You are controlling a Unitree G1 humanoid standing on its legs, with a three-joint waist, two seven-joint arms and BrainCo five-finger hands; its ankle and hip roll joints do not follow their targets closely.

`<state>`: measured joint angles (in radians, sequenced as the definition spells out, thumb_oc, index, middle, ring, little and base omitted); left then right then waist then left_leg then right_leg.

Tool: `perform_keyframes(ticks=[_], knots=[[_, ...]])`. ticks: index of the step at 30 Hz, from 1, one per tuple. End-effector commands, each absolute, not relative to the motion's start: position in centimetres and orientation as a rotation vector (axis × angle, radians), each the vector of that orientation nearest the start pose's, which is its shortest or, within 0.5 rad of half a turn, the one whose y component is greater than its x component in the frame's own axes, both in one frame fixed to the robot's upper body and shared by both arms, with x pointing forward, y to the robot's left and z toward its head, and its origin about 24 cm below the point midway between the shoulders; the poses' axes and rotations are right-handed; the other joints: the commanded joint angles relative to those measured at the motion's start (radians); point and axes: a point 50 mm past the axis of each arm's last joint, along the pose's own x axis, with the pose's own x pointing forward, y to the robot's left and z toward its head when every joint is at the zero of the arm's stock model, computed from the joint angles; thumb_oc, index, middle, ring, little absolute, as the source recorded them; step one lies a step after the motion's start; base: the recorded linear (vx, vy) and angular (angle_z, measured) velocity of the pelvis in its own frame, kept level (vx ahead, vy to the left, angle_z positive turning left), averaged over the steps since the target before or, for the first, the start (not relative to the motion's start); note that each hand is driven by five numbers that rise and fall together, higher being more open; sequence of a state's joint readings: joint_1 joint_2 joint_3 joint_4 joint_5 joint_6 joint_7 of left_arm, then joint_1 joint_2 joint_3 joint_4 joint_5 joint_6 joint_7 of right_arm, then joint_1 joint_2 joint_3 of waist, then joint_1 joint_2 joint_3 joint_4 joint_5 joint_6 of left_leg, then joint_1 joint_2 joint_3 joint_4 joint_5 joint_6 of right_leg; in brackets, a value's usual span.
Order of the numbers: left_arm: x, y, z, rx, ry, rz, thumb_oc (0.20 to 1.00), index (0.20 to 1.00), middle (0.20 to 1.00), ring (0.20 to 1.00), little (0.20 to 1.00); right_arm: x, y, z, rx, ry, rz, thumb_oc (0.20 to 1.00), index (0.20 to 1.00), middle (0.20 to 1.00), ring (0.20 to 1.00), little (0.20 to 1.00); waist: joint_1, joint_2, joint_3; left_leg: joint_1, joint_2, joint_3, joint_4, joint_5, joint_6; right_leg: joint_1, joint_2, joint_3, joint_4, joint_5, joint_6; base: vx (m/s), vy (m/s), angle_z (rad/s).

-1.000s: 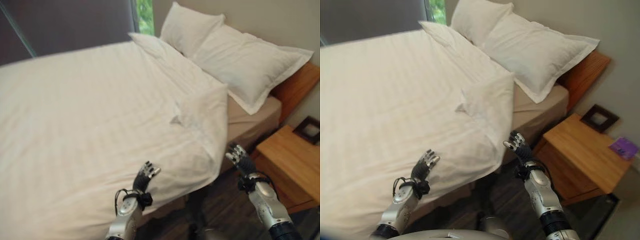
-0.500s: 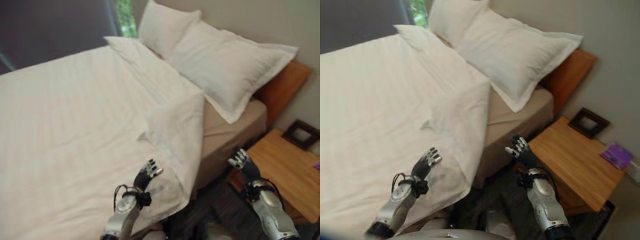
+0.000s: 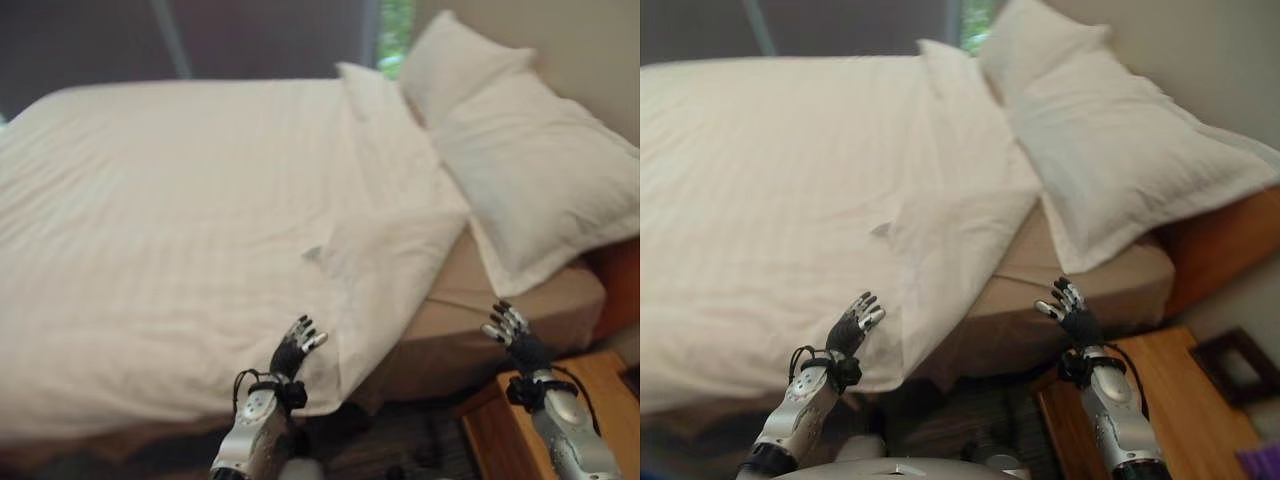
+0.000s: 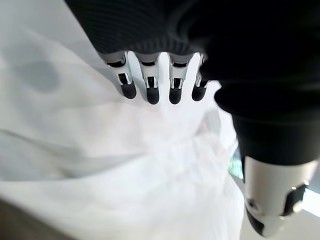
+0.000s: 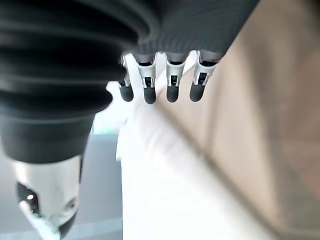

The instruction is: Making the bed.

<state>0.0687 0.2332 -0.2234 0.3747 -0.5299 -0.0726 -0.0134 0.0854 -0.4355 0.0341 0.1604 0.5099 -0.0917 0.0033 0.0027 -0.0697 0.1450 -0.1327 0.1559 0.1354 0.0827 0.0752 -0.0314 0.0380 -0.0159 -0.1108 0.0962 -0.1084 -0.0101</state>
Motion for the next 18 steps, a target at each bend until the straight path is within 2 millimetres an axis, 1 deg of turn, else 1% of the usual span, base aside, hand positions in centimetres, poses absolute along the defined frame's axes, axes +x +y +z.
perform_keyframes(ticks=[1,2,3,4,5,6,7,8,11,12,14,15,16,17,18], knots=[[23.7,17.3,-2.1,-0.251,0.255,-0.096,1.0,1.0,1.0,1.0,1.0,23.6,-25.4,4.3,0.059,-0.01,-0.122,1.0,1.0,1.0,1.0,1.0,-0.028,-0.055,-0.015,0.109,-0.012,0.033,0.05,0.001,-0.051,0.054,-0.084,0.034,-0.148,0.142,0.123,-0.08,-0.095,0.62],[23.5,17.1,-2.1,-0.26,0.259,-0.106,1.0,1.0,1.0,1.0,1.0,23.3,-25.9,4.4,0.053,-0.011,-0.141,1.0,1.0,1.0,1.0,1.0,-0.032,-0.056,-0.017,0.107,-0.027,0.048,0.056,-0.014,-0.046,0.057,-0.082,0.013,-0.154,0.143,0.121,-0.06,-0.073,0.57],[23.3,17.0,-2.2,-0.265,0.264,-0.11,1.0,1.0,1.0,1.0,1.0,23.0,-26.2,4.3,0.042,-0.006,-0.159,1.0,1.0,1.0,1.0,1.0,-0.031,-0.055,-0.022,0.113,-0.041,0.057,0.027,-0.034,-0.039,0.058,-0.075,-0.002,-0.162,0.139,0.124,-0.03,-0.037,0.53],[23.1,16.8,-2.3,-0.264,0.273,-0.121,1.0,1.0,1.0,1.0,1.0,22.9,-26.5,4.5,0.028,-0.016,-0.177,1.0,1.0,1.0,1.0,1.0,-0.034,-0.053,-0.026,0.122,-0.044,0.072,-0.013,-0.029,-0.033,0.059,-0.069,-0.019,-0.165,0.141,0.126,-0.02,0.008,0.73],[22.7,17.0,-2.5,-0.245,0.285,-0.128,1.0,1.0,1.0,1.0,1.0,23.0,-26.9,4.9,-0.007,-0.028,-0.193,1.0,1.0,1.0,1.0,1.0,-0.026,-0.049,-0.031,0.135,-0.056,0.048,-0.08,-0.027,-0.026,0.053,-0.057,-0.03,-0.176,0.141,0.133,0.0,0.023,0.7],[22.7,16.9,-2.5,-0.245,0.286,-0.129,1.0,1.0,1.0,1.0,1.0,23.0,-26.9,4.9,-0.008,-0.028,-0.193,1.0,1.0,1.0,1.0,1.0,-0.027,-0.049,-0.032,0.141,-0.058,0.047,-0.091,-0.021,-0.025,0.054,-0.057,-0.031,-0.176,0.141,0.133,-0.02,0.021,0.51],[22.6,17.1,-2.6,-0.226,0.291,-0.135,1.0,1.0,1.0,1.0,1.0,23.3,-27.0,5.1,-0.018,-0.037,-0.199,1.0,1.0,1.0,1.0,1.0,-0.022,-0.052,-0.03,0.142,-0.066,0.024,-0.112,-0.012,-0.025,0.049,-0.055,-0.038,-0.18,0.145,0.134,0.0,0.0,0.0],[22.4,17.7,-2.5,-0.189,0.295,-0.148,1.0,1.0,1.0,1.0,1.0,23.8,-27.4,5.7,-0.059,-0.054,-0.197,1.0,1.0,1.0,1.0,1.0,-0.015,-0.057,-0.032,0.141,-0.065,0.019,-0.135,-0.008,-0.027,0.038,-0.052,-0.047,-0.184,0.142,0.138,0.0,0.0,0.0],[22.2,18.0,-2.5,-0.179,0.298,-0.151,1.0,1.0,1.0,1.0,1.0,24.2,-27.4,6.0,-0.079,-0.058,-0.186,1.0,1.0,1.0,1.0,1.0,-0.007,-0.059,-0.031,0.142,-0.067,0.01,-0.14,-0.006,-0.025,0.034,-0.052,-0.049,-0.184,0.144,0.139,0.0,0.048,0.17],[21.6,18.7,-2.8,-0.178,0.319,-0.137,1.0,1.0,1.0,1.0,1.0,25.0,-27.9,6.4,-0.174,-0.046,-0.183,1.0,1.0,1.0,1.0,1.0,0.01,-0.064,-0.025,0.141,-0.072,-0.003,-0.162,-0.003,-0.023,0.03,-0.055,-0.055,-0.184,0.146,0.142,-0.01,0.087,-0.01],[21.0,19.5,-3.3,-0.182,0.343,-0.114,1.0,1.0,1.0,1.0,1.0,25.9,-28.6,6.9,-0.242,-0.041,-0.198,1.0,1.0,1.0,1.0,1.0,0.03,-0.066,-0.016,0.134,-0.079,-0.014,-0.17,-0.005,-0.022,0.024,-0.061,-0.063,-0.184,0.15,0.146,-0.02,0.104,0.03],[20.7,19.8,-3.4,-0.18,0.351,-0.105,1.0,1.0,1.0,1.0,1.0,26.3,-28.7,7.3,-0.269,-0.043,-0.198,1.0,1.0,1.0,1.0,1.0,0.033,-0.065,-0.014,0.127,-0.082,-0.017,-0.17,-0.006,-0.021,0.02,-0.062,-0.063,-0.184,0.151,0.146,-0.02,0.085,0.12],[20.4,20.3,-3.6,-0.163,0.363,-0.096,1.0,1.0,1.0,1.0,1.0,26.7,-29.1,7.9,-0.344,-0.043,-0.184,1.0,1.0,1.0,1.0,1.0,0.042,-0.065,-0.011,0.123,-0.085,-0.021,-0.17,-0.008,-0.021,0.016,-0.064,-0.064,-0.184,0.153,0.148,-0.02,0.104,0.2],[19.8,21.0,-3.7,-0.158,0.375,-0.083,1.0,1.0,1.0,1.0,1.0,27.4,-30.0,9.7,-0.501,-0.065,-0.188,1.0,1.0,1.0,1.0,1.0,0.054,-0.066,-0.006,0.112,-0.091,-0.026,-0.17,-0.009,-0.021,0.006,-0.068,-0.069,-0.184,0.155,0.151,-0.01,0.076,0.15],[19.8,21.0,-3.7,-0.159,0.374,-0.083,1.0,1.0,1.0,1.0,1.0,27.4,-30.0,9.8,-0.503,-0.066,-0.187,1.0,1.0,1.0,1.0,1.0,0.053,-0.065,-0.007,0.111,-0.091,-0.026,-0.17,-0.009,-0.021,0.005,-0.068,-0.069,-0.184,0.155,0.151,-0.02,0.071,0.18]])
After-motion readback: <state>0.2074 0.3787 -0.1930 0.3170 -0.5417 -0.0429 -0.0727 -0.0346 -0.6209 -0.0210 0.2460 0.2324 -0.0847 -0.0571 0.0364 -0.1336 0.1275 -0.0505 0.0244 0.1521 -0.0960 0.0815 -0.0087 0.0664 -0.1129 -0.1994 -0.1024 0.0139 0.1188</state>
